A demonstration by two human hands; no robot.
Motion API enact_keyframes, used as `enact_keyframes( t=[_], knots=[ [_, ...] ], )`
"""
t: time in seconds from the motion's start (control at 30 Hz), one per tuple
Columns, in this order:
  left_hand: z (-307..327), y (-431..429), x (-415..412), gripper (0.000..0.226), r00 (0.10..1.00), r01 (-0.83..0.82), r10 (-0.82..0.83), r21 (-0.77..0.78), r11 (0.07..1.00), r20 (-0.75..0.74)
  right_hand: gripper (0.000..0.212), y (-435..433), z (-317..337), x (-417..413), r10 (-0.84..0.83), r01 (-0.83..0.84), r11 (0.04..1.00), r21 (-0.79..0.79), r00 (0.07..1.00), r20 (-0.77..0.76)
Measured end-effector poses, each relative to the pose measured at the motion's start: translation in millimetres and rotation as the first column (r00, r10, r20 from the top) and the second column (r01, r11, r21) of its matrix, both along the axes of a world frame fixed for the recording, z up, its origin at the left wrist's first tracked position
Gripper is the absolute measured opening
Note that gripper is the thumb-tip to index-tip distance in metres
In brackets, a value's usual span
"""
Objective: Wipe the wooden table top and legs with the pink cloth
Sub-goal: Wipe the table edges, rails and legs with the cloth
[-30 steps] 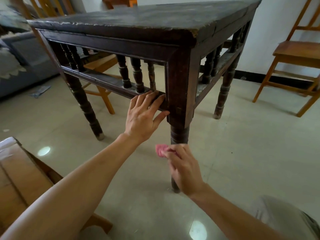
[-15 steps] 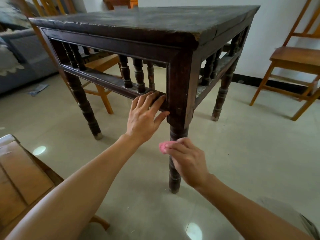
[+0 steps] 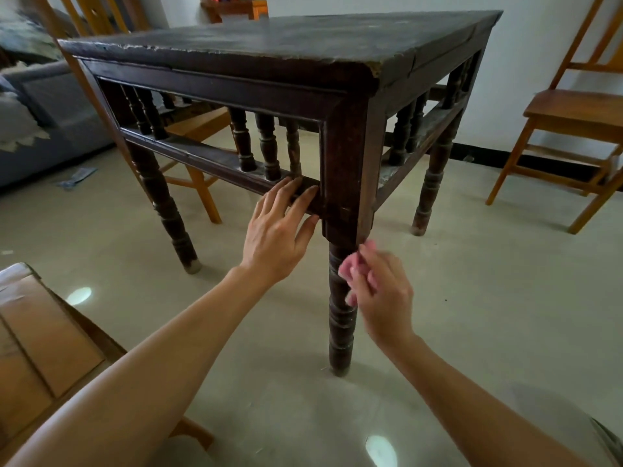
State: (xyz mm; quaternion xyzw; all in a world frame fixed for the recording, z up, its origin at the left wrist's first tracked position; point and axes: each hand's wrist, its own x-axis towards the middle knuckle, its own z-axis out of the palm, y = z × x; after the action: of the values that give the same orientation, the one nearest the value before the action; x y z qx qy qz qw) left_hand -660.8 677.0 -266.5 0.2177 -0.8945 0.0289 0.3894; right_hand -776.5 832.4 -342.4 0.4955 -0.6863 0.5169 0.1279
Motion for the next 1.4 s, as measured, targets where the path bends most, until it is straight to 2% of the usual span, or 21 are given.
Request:
enact_keyframes(
  t=[0.07, 0.13, 0.2, 0.27, 0.3, 0.37, 0.43, 0.47, 0.53, 0.6, 0.67, 0.73, 0.8, 0.9, 0.97, 1.07, 1.23, 1.33, 1.4],
  knots=[
    [-5.2, 2.4, 4.3, 0.044, 0.998, 0.002, 0.001, 0.038, 0.999, -0.064, 0.040, 14.4, -32.0, -10.5, 0.075, -0.057, 0.984, 0.170, 0.992, -0.098],
    [-16.7, 8.4, 7.5, 0.040, 0.986, -0.004, 0.020, 0.093, 0.996, -0.167, 0.044, 33.4, -51.3, -21.4, 0.067, -0.047, 0.965, 0.259, 0.996, -0.067],
    [-30.6, 19.9, 8.9, 0.036, 0.972, -0.003, 0.051, 0.208, 0.978, -0.228, 0.036, 37.0, -44.1, -26.2, -0.010, -0.025, 0.980, 0.198, 0.985, 0.174],
    [-42.4, 29.9, 5.9, 0.034, 0.982, 0.018, 0.064, 0.426, 0.904, -0.179, 0.035, 19.2, -29.8, -28.9, -0.115, 0.066, 0.990, 0.124, 0.885, 0.451],
    [-46.7, 33.9, 2.1, 0.037, 0.991, 0.025, 0.051, 0.533, 0.845, -0.126, 0.034, 7.7, -23.5, -27.0, -0.147, 0.107, 0.989, 0.106, 0.831, 0.536],
    [-50.4, 38.8, -9.2, 0.048, 0.998, 0.060, -0.024, 0.676, 0.735, -0.063, 0.028, -9.9, -21.1, -13.0, -0.087, 0.069, 0.996, 0.052, 0.782, 0.617],
    [-49.7, 41.7, -21.1, 0.053, 0.991, 0.128, -0.114, 0.743, 0.657, -0.070, 0.022, -9.3, -43.6, 9.6, 0.003, -0.018, 1.000, 0.016, 0.760, 0.650],
    [-49.2, 41.6, -25.6, 0.054, 0.986, 0.155, -0.148, 0.759, 0.632, -0.078, 0.018, -4.5, -65.2, 16.7, 0.002, -0.047, 0.997, 0.055, 0.773, 0.634],
    [-49.1, 39.4, -29.8, 0.056, 0.976, 0.194, -0.197, 0.771, 0.607, -0.091, 0.015, 11.0, -109.2, 19.9, -0.097, -0.066, 0.967, 0.246, 0.799, 0.594],
    [-51.9, 33.7, -29.9, 0.057, 0.972, 0.199, -0.226, 0.754, 0.626, -0.068, 0.015, 21.9, -131.0, 5.0, -0.190, -0.050, 0.940, 0.338, 0.746, 0.638],
    [-56.6, 28.0, -31.6, 0.060, 0.971, 0.176, -0.239, 0.731, 0.659, -0.018, 0.018, 19.4, -130.9, -13.8, -0.219, 0.013, 0.955, 0.295, 0.699, 0.681],
    [-61.4, 27.6, -35.7, 0.066, 0.977, 0.154, -0.214, 0.708, 0.689, -0.004, 0.017, 8.3, -116.4, -26.1, -0.185, 0.076, 0.980, 0.186, 0.701, 0.689],
    [-65.5, 32.0, -38.5, 0.071, 0.983, 0.145, -0.181, 0.673, 0.725, -0.017, 0.018, -7.7, -108.6, -20.9, -0.155, 0.094, 0.987, 0.133, 0.803, 0.576],
    [-66.7, 33.2, -38.8, 0.077, 0.991, 0.100, -0.131, 0.625, 0.774, 0.004, 0.019, -10.1, -126.2, 21.2, -0.162, 0.100, 0.976, 0.191, 0.924, 0.346],
    [-66.5, 32.2, -37.5, 0.082, 0.993, 0.076, -0.112, 0.598, 0.798, 0.023, 0.013, 0.7, -144.7, 52.4, 0.000, -0.076, 0.973, 0.218, 0.943, 0.332],
    [-62.4, 37.4, -36.3, 0.080, 0.995, 0.063, -0.097, 0.597, 0.800, 0.026, 0.032, 12.6, -154.9, 62.2, 0.103, -0.195, 0.936, 0.295, 0.949, 0.299],
    [-59.2, 40.5, -37.2, 0.063, 0.997, 0.038, -0.075, 0.625, 0.780, 0.034, 0.018, 4.9, -126.9, 4.2, 0.025, -0.094, 0.972, 0.215, 0.952, 0.305],
    [-59.9, 38.6, -36.4, 0.060, 0.995, 0.059, -0.095, 0.615, 0.786, 0.026, 0.014, 17.7, -127.3, -25.9, -0.018, -0.070, 0.957, 0.280, 0.953, 0.302],
    [-61.0, 37.0, -35.5, 0.058, 0.994, 0.089, -0.109, 0.612, 0.785, -0.004, 0.025, 28.9, -135.3, -32.3, -0.153, 0.056, 0.949, 0.310, 0.941, 0.300]
  ],
)
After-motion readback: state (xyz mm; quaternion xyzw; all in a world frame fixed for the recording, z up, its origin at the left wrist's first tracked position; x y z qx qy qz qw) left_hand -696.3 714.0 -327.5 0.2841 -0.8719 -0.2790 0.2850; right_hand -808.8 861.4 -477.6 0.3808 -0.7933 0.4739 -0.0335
